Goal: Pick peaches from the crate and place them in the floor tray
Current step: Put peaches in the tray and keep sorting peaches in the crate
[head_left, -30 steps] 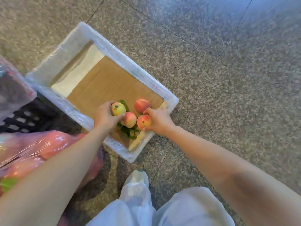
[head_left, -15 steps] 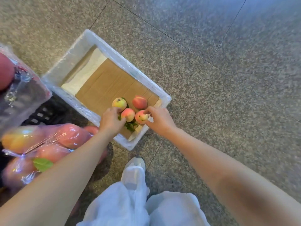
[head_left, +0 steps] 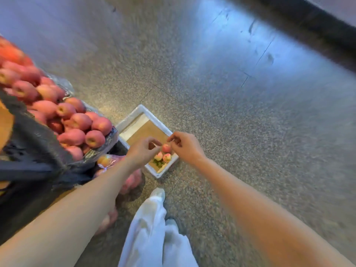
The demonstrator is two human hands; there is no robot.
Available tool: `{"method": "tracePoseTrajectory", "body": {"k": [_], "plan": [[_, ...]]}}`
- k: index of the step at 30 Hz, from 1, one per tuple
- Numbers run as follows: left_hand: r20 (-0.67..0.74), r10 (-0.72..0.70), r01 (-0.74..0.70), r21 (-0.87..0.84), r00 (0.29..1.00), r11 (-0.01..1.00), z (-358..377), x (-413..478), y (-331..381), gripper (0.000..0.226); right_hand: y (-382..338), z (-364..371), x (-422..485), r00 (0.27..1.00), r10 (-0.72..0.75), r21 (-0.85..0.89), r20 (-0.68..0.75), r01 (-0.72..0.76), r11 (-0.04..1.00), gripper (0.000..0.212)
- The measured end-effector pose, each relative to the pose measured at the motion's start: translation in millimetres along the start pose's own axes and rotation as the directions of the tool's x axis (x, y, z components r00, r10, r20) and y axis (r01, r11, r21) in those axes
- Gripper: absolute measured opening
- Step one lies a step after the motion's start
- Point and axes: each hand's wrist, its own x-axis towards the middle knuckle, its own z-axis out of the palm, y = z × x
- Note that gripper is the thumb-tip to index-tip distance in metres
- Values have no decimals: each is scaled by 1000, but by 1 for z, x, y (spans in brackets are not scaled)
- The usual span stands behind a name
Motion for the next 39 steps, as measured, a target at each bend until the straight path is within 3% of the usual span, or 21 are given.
{"method": "tracePoseTrajectory", "body": {"k": [4,8,12,16,19,21,23,26,28,32,35,39], "plan": [[-74,183,-173,128,980,977,-75,-89,61,13,-98,-43,-40,987,-154,-31,-40,153,988,14],[-273,408,-291,381,871,877,-142,-172,83,19,-189,-50,-68,940,-340,-54,-37,338,940,17],[-429,480,-193,558,765,807,-194,-236,51,24,-266,-25,-93,883,-468,-110,23,468,877,33],[-578,410,27,599,705,800,-220,-290,-3,44,-327,22,-118,803,-591,-164,76,595,787,38],[-600,205,183,521,774,834,-231,-323,-41,57,-358,61,-134,797,-586,-262,148,603,754,44],[-519,134,153,473,844,867,-237,-342,-64,52,-368,85,-140,818,-553,-357,156,569,741,44],[-390,168,27,449,905,893,-245,-357,-84,51,-374,101,-144,849,-523,-446,78,499,743,41],[-284,248,-145,339,926,929,-268,-376,-105,45,-384,109,-146,898,-439,-524,9,378,763,37],[-277,241,-156,294,930,943,-289,-386,-115,32,-395,110,-150,915,-404,-582,-11,323,746,37],[-284,219,-86,417,933,905,-339,-400,-137,19,-425,121,-160,902,-430,-564,-30,340,753,32],[-291,178,-12,493,940,870,-372,-406,-155,22,-450,141,-161,875,-471,-436,111,468,768,29],[-341,65,199,681,938,705,-399,-411,-177,31,-475,174,-152,811,-433,-307,392,559,770,26]]}}
